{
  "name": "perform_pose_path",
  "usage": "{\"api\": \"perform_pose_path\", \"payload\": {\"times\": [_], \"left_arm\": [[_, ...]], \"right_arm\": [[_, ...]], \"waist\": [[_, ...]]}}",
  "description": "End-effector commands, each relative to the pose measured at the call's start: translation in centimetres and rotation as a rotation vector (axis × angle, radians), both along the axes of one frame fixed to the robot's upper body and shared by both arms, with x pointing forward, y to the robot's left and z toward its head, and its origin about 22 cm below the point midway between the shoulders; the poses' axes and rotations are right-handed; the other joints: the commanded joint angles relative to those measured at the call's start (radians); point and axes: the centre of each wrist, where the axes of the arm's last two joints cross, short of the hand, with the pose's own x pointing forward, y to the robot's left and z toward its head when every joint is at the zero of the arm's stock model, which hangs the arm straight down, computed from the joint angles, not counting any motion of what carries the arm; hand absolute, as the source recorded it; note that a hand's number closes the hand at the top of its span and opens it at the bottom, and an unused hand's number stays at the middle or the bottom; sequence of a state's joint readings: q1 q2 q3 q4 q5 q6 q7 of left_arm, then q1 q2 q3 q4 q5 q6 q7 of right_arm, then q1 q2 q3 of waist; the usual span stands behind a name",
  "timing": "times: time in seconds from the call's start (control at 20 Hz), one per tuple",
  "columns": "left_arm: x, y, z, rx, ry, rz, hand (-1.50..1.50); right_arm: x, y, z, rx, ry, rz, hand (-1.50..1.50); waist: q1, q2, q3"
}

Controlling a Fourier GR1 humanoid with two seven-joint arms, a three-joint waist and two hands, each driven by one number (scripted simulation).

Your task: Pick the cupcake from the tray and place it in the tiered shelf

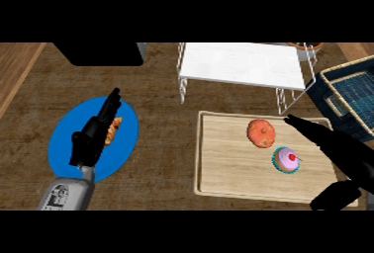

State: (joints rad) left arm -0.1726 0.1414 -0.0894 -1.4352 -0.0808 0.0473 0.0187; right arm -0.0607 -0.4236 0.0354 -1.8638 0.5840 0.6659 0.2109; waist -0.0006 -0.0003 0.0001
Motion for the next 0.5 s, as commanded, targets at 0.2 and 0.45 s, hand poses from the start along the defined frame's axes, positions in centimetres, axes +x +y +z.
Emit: {"api": "perform_pose_path", "payload": {"times": [0.2, 0.45], "left_arm": [[-0.1, -0.2, 0.0, 0.0, 0.002, -0.01, 0.0], [-0.8, -1.7, -0.1, -0.005, 0.004, -0.014, 0.0]], "right_arm": [[0.9, 0.1, -2.2, -0.023, -0.003, -0.001, -1.5], [2.8, 0.2, -4.2, -0.035, -0.005, -0.021, -1.5]], "waist": [[0.001, 0.0, 0.0], [0.003, 0.0, 0.0]]}}
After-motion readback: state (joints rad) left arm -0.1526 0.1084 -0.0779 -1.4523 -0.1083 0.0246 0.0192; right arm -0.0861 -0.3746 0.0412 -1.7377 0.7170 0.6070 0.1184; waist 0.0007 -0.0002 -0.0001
